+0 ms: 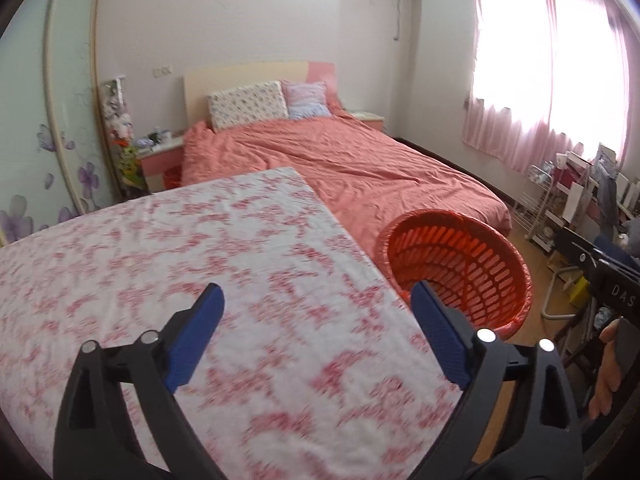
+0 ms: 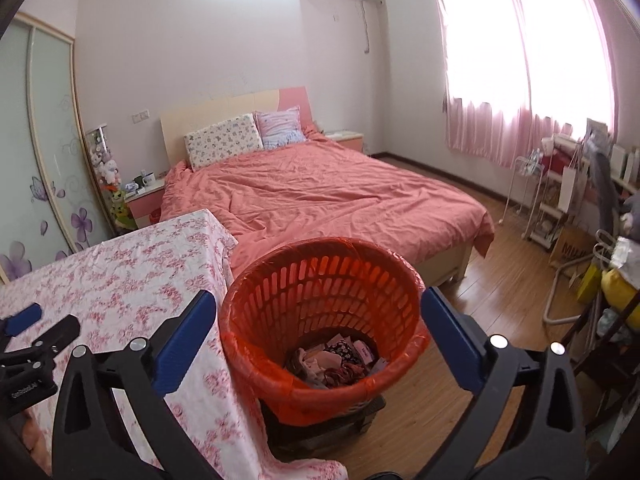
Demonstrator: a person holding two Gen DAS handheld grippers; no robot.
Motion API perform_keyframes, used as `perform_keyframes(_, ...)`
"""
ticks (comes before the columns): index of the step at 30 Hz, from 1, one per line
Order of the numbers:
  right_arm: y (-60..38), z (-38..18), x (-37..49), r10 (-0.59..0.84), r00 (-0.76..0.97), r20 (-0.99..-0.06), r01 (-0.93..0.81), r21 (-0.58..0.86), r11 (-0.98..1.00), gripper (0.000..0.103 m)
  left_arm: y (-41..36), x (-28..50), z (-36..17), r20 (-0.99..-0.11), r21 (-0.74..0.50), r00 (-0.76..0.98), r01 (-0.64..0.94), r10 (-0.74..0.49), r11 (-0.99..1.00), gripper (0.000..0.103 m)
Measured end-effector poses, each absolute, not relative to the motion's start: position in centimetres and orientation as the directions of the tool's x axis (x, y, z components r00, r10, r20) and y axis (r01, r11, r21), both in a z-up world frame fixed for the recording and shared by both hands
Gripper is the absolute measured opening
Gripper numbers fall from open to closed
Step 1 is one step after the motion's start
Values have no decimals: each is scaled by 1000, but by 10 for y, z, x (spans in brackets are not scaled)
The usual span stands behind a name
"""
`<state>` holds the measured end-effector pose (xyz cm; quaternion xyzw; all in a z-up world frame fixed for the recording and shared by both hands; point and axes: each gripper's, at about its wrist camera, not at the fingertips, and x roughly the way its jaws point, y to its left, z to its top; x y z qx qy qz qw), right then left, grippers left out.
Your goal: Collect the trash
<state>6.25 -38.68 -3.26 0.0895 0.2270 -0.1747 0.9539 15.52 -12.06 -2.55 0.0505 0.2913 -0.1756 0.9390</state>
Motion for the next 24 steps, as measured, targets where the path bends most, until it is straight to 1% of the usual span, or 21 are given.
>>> perform_keyframes(2, -370, -31, 50, -322, 832, -452, 381, 45, 923, 101, -102, 133, -24, -538, 10, 799, 324, -268, 946, 99)
perform_keyframes(5, -352, -30, 31, -342, 836, -430, 386, 17, 922, 101, -83, 112, -23, -521, 24, 821, 285, -231, 958, 99)
perform_keyframes(11, -324, -33, -3, -357, 841, -406, 395, 11, 919, 101, -48, 70, -28, -505, 26, 849, 196, -156, 980, 99)
perform_keyframes(17, -298, -37, -22, -402, 826, -396, 433, -13, 901, 101, -28, 31, -25, -454, 39, 886, 120, -89, 992, 99)
perform_keyframes(20, -289, -36, -29, -422, 821, -384, 452, -16, 892, 101, -22, 18, -24, -448, 39, 892, 83, -57, 996, 99)
perform_keyframes(24, -279, -35, -38, -411, 824, -390, 447, 3, 894, 101, -14, 9, -25, -464, 9, 884, 68, -56, 998, 99)
